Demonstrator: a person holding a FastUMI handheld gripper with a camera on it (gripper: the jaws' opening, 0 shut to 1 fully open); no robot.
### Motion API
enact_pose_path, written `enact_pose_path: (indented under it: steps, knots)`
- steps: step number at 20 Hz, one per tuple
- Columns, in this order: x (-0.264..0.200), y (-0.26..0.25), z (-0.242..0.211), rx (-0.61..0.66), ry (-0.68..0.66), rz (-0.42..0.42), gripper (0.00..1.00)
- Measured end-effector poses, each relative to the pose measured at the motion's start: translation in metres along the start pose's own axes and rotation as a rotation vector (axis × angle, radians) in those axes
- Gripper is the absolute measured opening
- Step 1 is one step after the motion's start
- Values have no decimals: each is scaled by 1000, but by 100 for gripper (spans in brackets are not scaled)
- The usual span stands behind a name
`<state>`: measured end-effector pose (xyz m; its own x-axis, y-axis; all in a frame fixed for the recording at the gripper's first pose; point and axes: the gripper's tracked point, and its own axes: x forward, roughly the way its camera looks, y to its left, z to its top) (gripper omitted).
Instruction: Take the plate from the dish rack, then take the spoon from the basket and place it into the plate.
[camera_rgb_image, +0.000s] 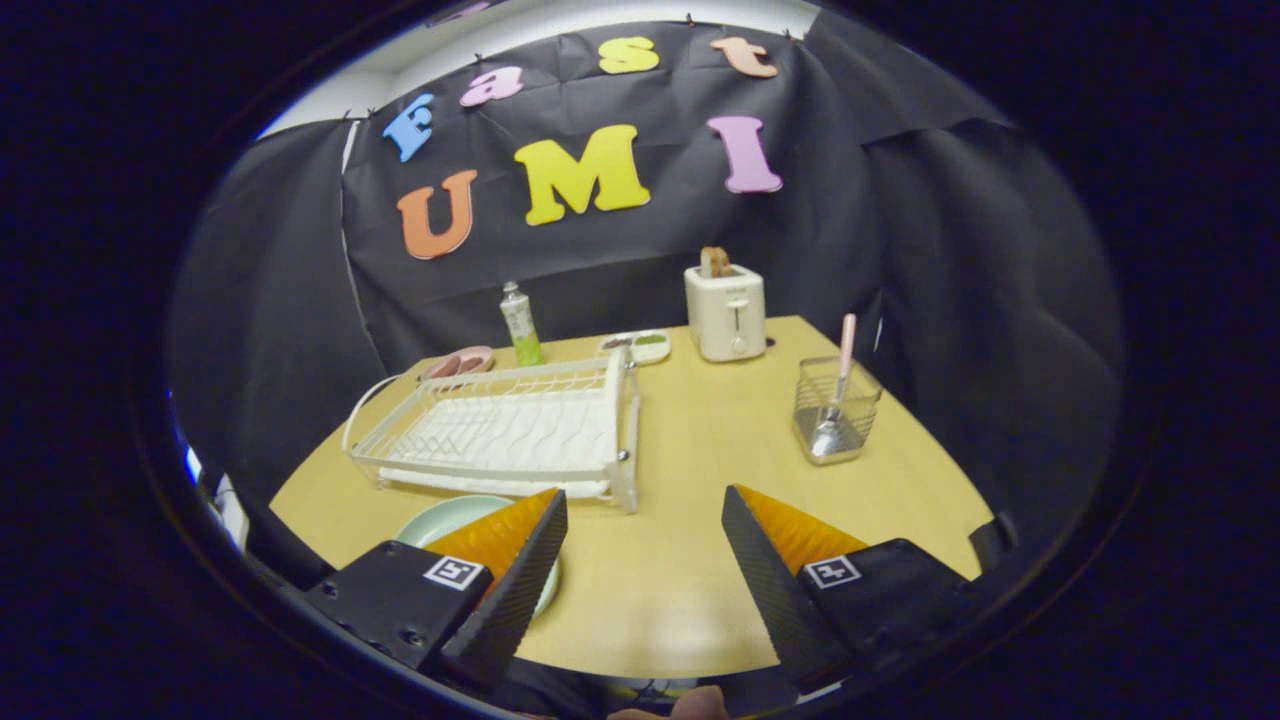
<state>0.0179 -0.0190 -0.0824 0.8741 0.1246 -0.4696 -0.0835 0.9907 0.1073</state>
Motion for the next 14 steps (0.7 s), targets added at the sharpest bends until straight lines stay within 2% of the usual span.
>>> enact_pose_path:
  steps: [4, 7, 9, 14]
  knots:
    - [6, -59, 65, -25, -144, -75, 100]
    - [28, -96, 103, 7, -179, -100, 100]
    - [59, -122, 120, 21, -167, -112, 100]
    - [141, -173, 130, 52, -56, -155, 100]
